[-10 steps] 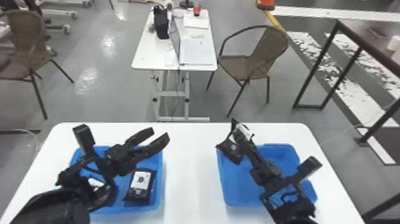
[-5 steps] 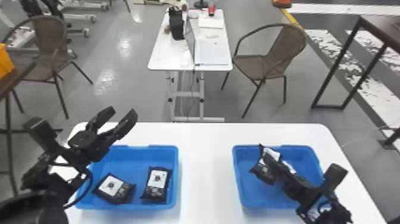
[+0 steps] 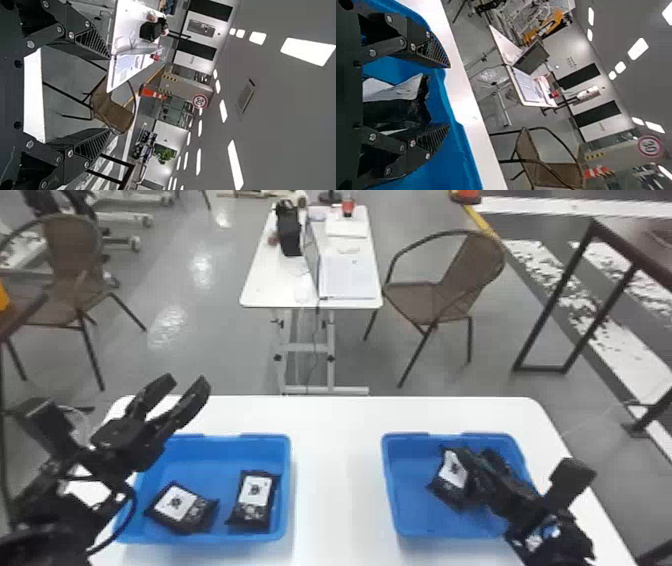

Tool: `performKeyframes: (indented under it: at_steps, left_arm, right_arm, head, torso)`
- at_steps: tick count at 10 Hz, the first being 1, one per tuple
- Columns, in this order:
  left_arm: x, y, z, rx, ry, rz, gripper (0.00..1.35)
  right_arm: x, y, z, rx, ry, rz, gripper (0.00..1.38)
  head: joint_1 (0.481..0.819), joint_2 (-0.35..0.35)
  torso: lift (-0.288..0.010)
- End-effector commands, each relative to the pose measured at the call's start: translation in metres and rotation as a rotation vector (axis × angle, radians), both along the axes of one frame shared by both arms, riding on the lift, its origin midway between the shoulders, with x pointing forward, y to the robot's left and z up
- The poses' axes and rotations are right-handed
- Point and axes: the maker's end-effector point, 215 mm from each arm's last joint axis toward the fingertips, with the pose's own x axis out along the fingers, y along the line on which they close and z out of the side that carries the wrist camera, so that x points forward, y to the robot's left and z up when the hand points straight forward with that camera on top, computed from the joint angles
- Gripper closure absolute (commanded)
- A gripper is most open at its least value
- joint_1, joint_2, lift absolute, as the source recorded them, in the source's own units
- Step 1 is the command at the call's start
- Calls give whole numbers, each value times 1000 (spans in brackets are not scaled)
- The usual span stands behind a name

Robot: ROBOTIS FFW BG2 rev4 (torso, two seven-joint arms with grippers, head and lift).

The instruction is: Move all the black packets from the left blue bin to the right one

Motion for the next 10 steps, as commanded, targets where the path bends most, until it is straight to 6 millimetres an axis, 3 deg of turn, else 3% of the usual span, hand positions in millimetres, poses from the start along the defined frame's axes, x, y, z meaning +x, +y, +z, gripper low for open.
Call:
performKeyframes:
  at_steps: [1, 5, 10]
  left_arm:
    - [-5, 7, -12, 21, 24, 14, 438]
    - [-15, 5, -58, 108, 130, 3, 432]
    - [-44, -14, -167, 91, 421, -25, 456]
  right_arm:
    - [-7, 4, 41, -42, -113, -28, 174]
    - [-41, 31, 125, -297, -268, 28, 190]
    - [-77, 57, 138, -391, -280, 86, 193]
  head:
    - [695, -57]
    - [695, -29]
    - [695, -10]
  torso:
    - [0]
    - [0]
    - [0]
